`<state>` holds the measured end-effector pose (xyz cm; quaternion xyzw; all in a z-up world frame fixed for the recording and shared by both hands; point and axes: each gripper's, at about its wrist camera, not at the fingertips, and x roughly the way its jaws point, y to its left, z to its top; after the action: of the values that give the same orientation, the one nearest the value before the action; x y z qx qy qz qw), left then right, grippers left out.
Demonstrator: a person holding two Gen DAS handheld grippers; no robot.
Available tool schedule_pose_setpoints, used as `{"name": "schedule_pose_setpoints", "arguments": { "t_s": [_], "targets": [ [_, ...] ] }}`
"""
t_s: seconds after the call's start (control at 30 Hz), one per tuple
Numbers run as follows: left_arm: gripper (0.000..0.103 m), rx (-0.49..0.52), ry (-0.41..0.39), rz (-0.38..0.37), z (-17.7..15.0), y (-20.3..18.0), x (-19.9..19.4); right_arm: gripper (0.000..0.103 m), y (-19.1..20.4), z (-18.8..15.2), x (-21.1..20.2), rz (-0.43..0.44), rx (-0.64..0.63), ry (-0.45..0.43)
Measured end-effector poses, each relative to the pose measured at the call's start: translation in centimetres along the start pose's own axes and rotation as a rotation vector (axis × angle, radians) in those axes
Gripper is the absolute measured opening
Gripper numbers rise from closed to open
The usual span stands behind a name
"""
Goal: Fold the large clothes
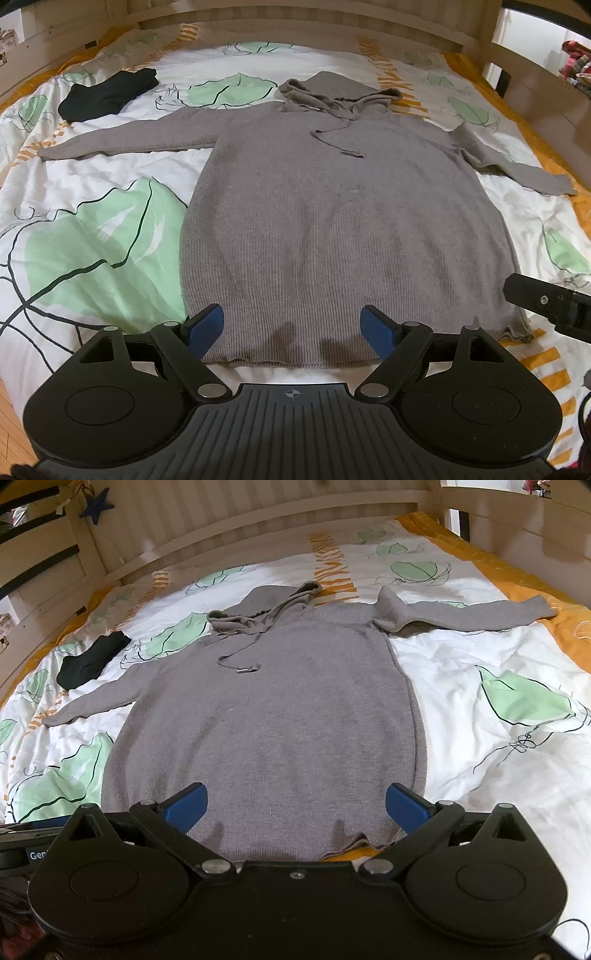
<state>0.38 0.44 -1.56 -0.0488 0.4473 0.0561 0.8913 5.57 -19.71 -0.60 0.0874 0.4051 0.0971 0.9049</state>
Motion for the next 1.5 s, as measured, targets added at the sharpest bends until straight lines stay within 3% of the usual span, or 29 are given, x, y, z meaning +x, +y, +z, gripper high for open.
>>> {"name": "schedule_pose_setpoints", "arguments": {
  "t_s": [0.33, 0.6, 0.93, 1.1, 1.37, 1.5],
  "targets": [
    [0.08, 0.001, 0.034, -0.016, 0.2, 0.7, 1.5, 0.102, -0.2, 0.5, 1.4, 0.019, 0.02, 0.045],
    [0.08, -0.048, 0.053, -0.112, 1.9, 3.2, 3.9, 0.102, -0.8, 1.8, 4.4, 0.134, 0.061, 0.099],
    [0.081, 0.003, -0.092, -0.133, 6.2, 6.7, 6.5, 0.102, 0.4, 4.6, 10.0, 0.223, 0.031, 0.149],
    [0.083, -0.039, -0.173, -0.178, 9.1, 10.0, 7.9, 0.102, 1.4, 6.0, 12.5, 0.24, 0.011, 0.122],
    [0.086, -0.128, -0.23, -0.1, 14.1, 16.2, 11.0, 0.102, 3.6, 8.9, 17.1, 0.241, -0.042, 0.05],
    [0.087, -0.165, -0.258, -0.009, 16.3, 19.7, 12.9, 0.102, 4.8, 10.4, 19.5, 0.238, -0.075, 0.01]
  ]
}}
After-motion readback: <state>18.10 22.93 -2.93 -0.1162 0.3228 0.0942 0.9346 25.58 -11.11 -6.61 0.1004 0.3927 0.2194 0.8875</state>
